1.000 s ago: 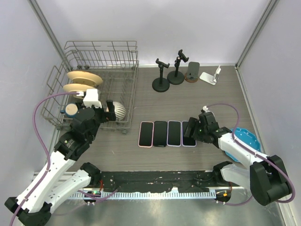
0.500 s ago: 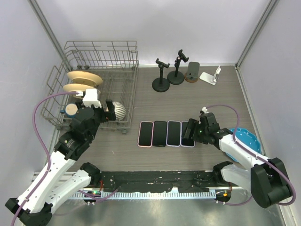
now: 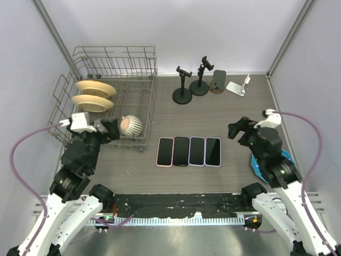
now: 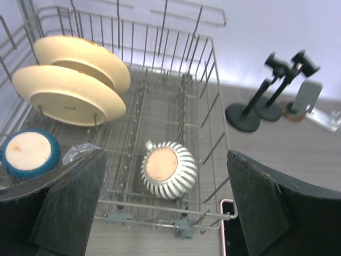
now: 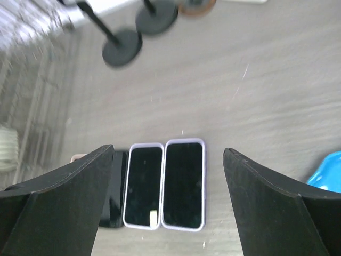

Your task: Remove the phone from the phone stand

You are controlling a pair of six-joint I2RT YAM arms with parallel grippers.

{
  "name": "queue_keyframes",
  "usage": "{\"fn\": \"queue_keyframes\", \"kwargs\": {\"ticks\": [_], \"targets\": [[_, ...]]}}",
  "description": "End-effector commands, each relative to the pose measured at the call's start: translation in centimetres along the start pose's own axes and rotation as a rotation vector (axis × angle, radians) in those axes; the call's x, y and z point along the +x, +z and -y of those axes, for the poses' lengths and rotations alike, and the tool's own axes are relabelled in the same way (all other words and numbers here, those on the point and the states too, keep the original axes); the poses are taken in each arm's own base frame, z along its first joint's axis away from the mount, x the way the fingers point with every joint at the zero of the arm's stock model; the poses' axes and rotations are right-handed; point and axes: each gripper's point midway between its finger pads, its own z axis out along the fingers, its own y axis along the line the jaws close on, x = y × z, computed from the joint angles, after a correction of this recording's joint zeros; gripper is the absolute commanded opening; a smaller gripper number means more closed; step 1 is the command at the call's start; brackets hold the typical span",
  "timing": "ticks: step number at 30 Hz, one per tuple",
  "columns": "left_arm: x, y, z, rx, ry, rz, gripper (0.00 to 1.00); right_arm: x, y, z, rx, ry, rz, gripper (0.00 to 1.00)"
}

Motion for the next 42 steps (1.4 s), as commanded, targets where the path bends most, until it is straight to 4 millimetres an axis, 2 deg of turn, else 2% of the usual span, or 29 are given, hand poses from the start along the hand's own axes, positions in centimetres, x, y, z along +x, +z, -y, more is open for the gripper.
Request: {"fn": "queue_keyframes", "kwargs": {"ticks": [1, 3, 4, 6, 8, 10, 11, 13, 14, 17, 20, 23, 30, 42], "targets": [[-4.2, -2.0, -1.0, 0.003, -0.117, 0.209, 1.00, -6.8, -5.0, 2.5, 0.116, -0.036, 0.262, 0.89], [-5.8, -3.5, -1.7, 0.008, -0.161, 0.296, 1.00, -8.8, -6.9, 3.4, 0.150, -0.043, 0.362, 0.89], [-5.7, -3.7, -2.1, 0.000, -0.170, 0.313, 1.00, -9.7, -8.4, 3.9, 0.150, -0.030, 0.425, 0.89], [-6.7, -4.7, -2.8, -0.006, -0.215, 0.385, 1.00, -11.0, -10.0, 5.0, 0.190, -0.031, 0.512, 0.90], [-6.9, -5.8, -4.0, -0.035, -0.257, 0.441, 1.00, -11.7, -11.6, 5.8, 0.199, -0.008, 0.595, 0.91], [-7.4, -6.7, -5.0, -0.058, -0.300, 0.503, 1.00, -11.6, -12.2, 6.8, 0.230, -0.005, 0.637, 0.93], [-7.5, -7.0, -5.3, -0.062, -0.313, 0.520, 1.00, -11.9, -13.2, 7.0, 0.213, 0.019, 0.683, 0.93], [-7.5, -7.4, -5.9, -0.081, -0.346, 0.546, 1.00, -11.5, -13.2, 7.8, 0.237, 0.034, 0.707, 0.93], [-7.4, -7.8, -6.6, -0.107, -0.368, 0.562, 1.00, -11.7, -14.2, 8.4, 0.243, 0.069, 0.757, 0.94], [-7.9, -8.7, -7.6, -0.133, -0.423, 0.619, 1.00, -10.7, -14.0, 10.4, 0.339, 0.109, 0.764, 0.96], [-7.9, -8.9, -7.9, -0.144, -0.436, 0.638, 1.00, -9.8, -13.3, 11.0, 0.366, 0.137, 0.745, 0.98], [-7.9, -9.0, -8.0, -0.148, -0.444, 0.644, 1.00, -9.6, -12.9, 10.5, 0.342, 0.133, 0.733, 0.99], [-7.8, -9.0, -8.4, -0.173, -0.458, 0.666, 1.00, -9.4, -12.8, 11.0, 0.375, 0.116, 0.731, 0.99], [-7.8, -8.2, -7.5, -0.144, -0.439, 0.633, 1.00, -9.2, -12.2, 10.7, 0.360, 0.086, 0.721, 0.98]]}}
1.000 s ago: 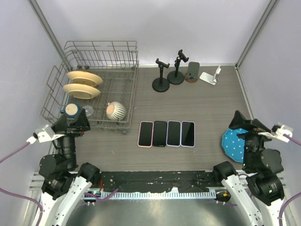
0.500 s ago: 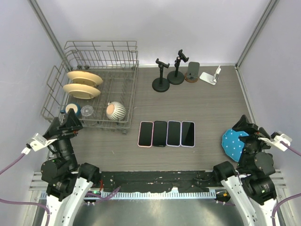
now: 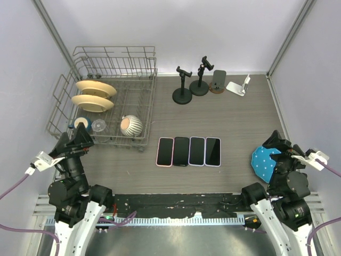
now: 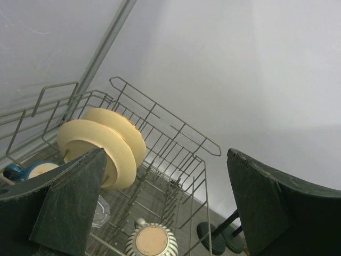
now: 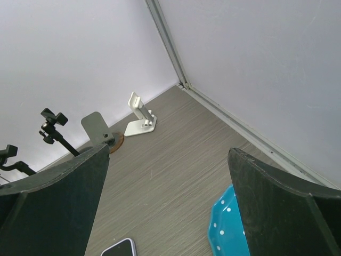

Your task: Remove the phone from the phone stand

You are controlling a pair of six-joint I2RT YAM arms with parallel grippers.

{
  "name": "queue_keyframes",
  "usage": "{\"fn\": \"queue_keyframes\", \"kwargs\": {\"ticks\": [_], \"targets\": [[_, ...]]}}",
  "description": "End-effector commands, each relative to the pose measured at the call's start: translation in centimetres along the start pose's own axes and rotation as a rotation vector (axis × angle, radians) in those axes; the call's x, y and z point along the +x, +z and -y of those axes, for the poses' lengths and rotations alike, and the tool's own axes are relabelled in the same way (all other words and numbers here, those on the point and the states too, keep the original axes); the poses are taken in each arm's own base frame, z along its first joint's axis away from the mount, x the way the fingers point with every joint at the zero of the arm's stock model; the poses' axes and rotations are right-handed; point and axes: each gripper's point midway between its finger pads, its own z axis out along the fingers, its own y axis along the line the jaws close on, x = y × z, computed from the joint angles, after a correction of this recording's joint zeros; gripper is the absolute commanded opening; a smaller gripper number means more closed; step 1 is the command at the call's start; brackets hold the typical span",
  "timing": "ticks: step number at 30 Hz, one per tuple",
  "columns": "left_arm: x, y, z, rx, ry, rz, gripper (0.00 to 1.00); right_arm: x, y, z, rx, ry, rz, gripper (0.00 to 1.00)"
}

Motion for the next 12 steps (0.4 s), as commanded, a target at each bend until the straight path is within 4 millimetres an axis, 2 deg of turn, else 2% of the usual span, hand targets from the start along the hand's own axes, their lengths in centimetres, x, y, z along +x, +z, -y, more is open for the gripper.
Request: {"fn": "queue_keyframes", "kwargs": {"ticks": [1, 12], "targets": [[-1.62, -0.20, 1.07, 0.044, -0.045, 0.038, 1.00, -0.67, 0.15, -0.22, -0.003, 0.021, 0.030, 0.98], [-1.42, -0.26, 1.44, 0.066, -0.046, 0.029, 1.00, -0.48, 0.09, -0.12, -0.001, 0.019, 0.022, 0.98]]}}
